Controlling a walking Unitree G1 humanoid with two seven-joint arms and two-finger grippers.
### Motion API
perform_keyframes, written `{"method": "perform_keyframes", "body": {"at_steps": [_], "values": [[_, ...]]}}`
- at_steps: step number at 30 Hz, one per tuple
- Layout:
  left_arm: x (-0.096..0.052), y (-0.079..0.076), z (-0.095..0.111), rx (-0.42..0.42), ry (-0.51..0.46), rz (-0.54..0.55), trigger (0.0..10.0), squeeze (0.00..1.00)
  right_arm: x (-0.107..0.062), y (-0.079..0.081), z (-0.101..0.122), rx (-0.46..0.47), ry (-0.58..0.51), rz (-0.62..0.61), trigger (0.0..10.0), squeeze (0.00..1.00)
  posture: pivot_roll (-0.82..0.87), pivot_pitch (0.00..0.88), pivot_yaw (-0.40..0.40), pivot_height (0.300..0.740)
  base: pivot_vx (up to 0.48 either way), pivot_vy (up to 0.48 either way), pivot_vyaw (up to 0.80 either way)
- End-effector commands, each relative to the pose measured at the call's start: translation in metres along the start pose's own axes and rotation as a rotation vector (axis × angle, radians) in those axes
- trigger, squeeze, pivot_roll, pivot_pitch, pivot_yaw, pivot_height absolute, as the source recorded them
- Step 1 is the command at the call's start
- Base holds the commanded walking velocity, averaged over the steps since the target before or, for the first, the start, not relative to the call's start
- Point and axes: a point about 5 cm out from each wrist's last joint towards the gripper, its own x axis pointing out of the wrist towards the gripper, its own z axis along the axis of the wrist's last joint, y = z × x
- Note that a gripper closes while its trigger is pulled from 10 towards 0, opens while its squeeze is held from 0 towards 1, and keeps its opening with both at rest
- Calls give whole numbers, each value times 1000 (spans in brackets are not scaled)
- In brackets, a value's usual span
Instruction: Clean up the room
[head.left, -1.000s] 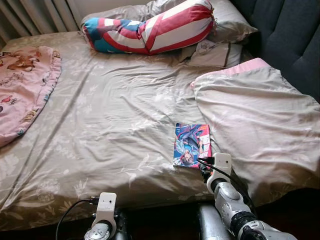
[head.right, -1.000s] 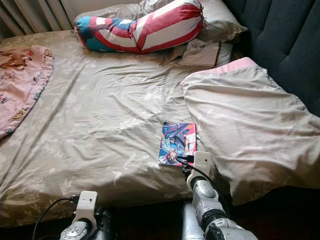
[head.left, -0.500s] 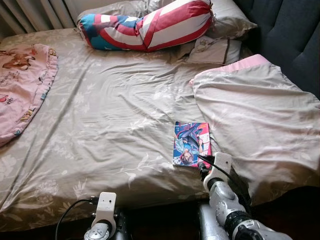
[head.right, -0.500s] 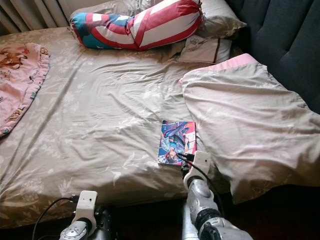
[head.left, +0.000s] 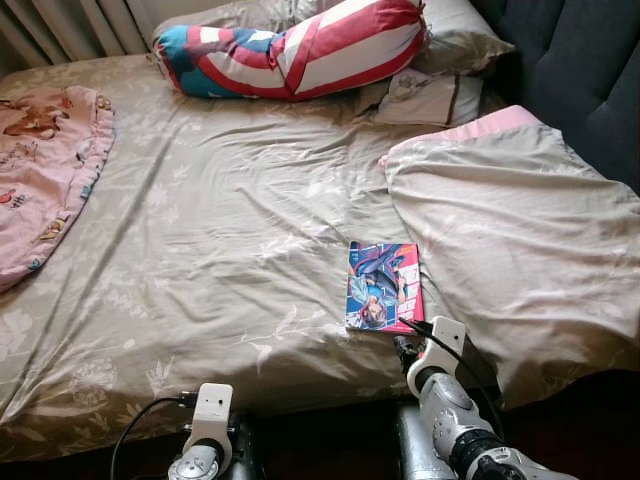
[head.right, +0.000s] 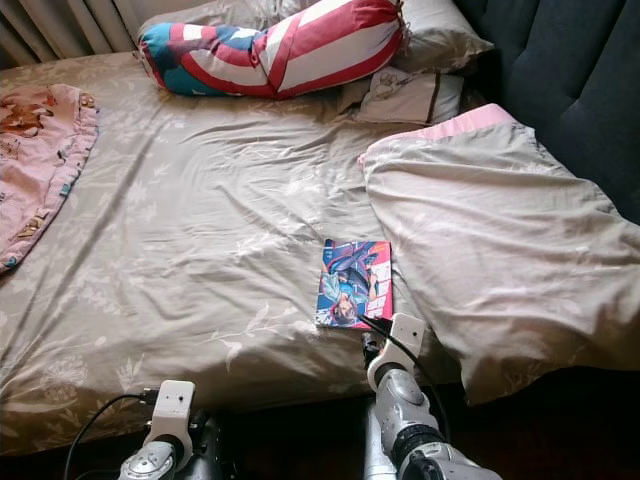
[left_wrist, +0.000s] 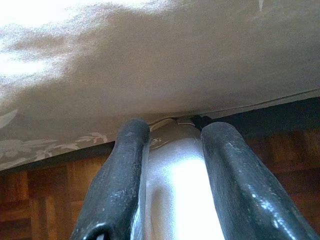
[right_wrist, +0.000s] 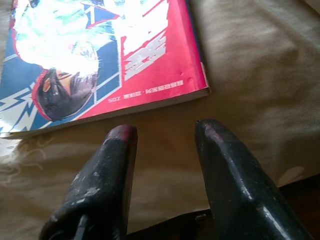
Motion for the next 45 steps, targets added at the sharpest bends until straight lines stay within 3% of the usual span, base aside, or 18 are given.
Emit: {"method": "perform_keyframes", "body": {"at_steps": [1, 12, 25, 36, 45], "values": [[-38, -9, -87, 11, 328, -42, 10000, 0, -1, 0, -4, 21, 23, -7, 10000, 0, 79, 226, 42, 560, 0, 0, 0], [-49, -7, -101, 20, 333, -33, 10000, 0, 1, 5, 2, 5, -14, 20, 10000, 0, 119, 272, 53, 560, 0, 0, 0], [-51, -5, -103, 31, 331, -41, 10000, 0, 5, 10, 30, -26, -103, 44, 10000, 0, 118, 279, 56, 560, 0, 0, 0], [-52, -5, -104, 35, 331, -43, 10000, 0, 5, 7, 29, -38, -94, 31, 10000, 0, 127, 284, 59, 560, 0, 0, 0], [-53, -4, -106, 39, 335, -45, 10000, 0, 7, 1, 45, -45, -128, 7, 10000, 0, 133, 283, 61, 560, 0, 0, 0]]}}
